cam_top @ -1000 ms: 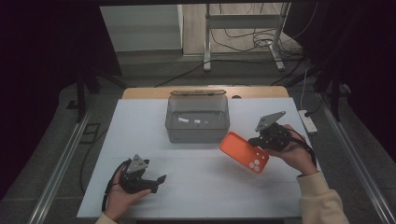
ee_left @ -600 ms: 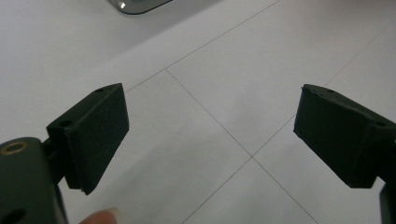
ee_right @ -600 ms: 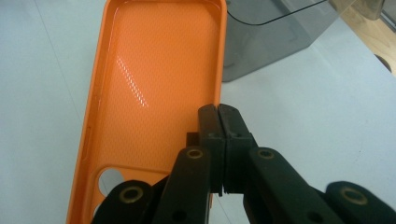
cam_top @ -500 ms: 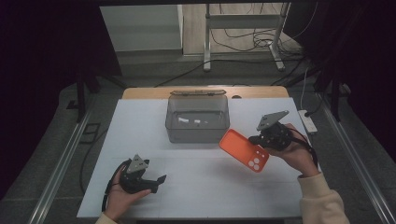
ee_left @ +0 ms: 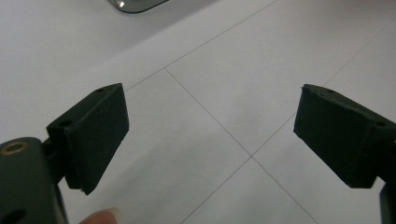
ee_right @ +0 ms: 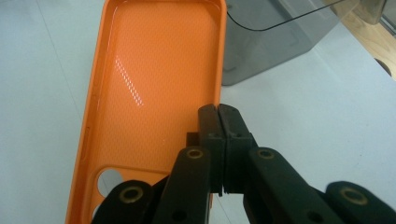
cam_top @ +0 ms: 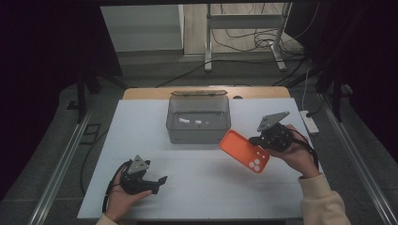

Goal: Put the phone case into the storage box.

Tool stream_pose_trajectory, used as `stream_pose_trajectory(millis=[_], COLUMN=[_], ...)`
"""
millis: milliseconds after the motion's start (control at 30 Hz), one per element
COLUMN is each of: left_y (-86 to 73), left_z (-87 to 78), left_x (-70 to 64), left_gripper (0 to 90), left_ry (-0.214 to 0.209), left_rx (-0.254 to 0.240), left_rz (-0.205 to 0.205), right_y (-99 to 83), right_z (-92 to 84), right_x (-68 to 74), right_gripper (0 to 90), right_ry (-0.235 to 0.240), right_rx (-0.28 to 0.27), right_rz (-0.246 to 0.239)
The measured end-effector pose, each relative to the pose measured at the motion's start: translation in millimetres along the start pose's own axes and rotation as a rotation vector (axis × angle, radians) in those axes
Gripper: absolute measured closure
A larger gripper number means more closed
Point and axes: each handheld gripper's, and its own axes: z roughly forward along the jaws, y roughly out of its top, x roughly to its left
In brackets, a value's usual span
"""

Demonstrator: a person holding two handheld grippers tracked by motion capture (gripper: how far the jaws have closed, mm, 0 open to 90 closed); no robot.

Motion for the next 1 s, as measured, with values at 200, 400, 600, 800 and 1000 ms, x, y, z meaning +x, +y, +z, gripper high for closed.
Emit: stream_pose_trajectory(millis=[200, 400, 600, 800, 1000], left_y=[0.0, 0.2, 0.4, 0.7, 0.8], left_z=[-0.1, 0.1, 0.1, -0.1, 0.2], left_x=[-0.1, -0.2, -0.3, -0.6, -0.3], left_gripper=[10.1, 10.2, 10.1, 10.1, 10.1], left_ry=[0.0, -0.002, -0.004, -0.007, -0.007], left_rx=[-0.001, 0.0, -0.001, -0.003, -0.003], left_rz=[0.0, 0.0, -0.003, -0.006, -0.005], right_y=[2.4, 3.9, 6.2, 9.3, 12.4], right_z=[2.3, 3.7, 6.7, 8.7, 11.4], right_x=[3.0, 5.0, 8.6, 13.1, 17.6], right_gripper=[89.0, 89.0, 89.0, 89.0, 89.0], right_ry=[0.005, 0.009, 0.017, 0.022, 0.031], right_rx=[-0.001, -0.002, -0.006, -0.007, -0.009], right_rz=[-0.004, -0.002, -0.002, -0.005, -0.014])
